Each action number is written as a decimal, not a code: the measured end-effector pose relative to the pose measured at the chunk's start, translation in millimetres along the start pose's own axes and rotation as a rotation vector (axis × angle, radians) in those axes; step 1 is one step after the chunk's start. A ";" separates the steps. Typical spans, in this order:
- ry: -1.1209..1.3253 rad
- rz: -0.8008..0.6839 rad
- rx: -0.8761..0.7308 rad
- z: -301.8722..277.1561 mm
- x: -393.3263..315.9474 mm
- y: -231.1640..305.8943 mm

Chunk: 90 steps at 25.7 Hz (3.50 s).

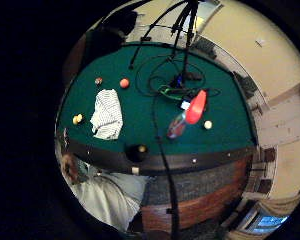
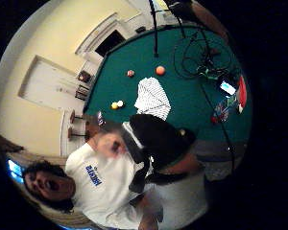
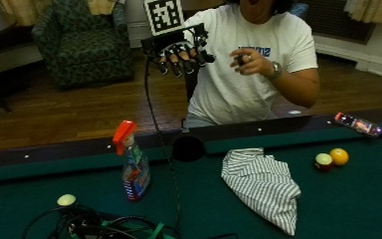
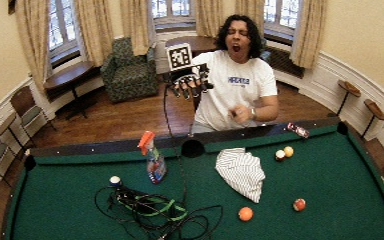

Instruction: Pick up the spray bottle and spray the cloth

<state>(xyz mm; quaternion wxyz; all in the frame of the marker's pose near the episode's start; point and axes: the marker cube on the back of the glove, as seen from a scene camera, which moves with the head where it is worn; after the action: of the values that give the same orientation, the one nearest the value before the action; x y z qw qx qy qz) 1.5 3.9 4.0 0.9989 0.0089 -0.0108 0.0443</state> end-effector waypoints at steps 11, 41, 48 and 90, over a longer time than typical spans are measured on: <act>0.016 0.032 0.022 6.1 7.5 -3.5; -0.050 -0.095 0.069 50.7 64.7 55.4; -0.253 0.130 0.195 88.6 106.1 85.1; -0.659 0.611 0.576 165.4 182.1 19.0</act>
<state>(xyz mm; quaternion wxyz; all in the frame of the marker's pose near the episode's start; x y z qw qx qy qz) 177.7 35.8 173.8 0.8412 0.2924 -0.3136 0.3294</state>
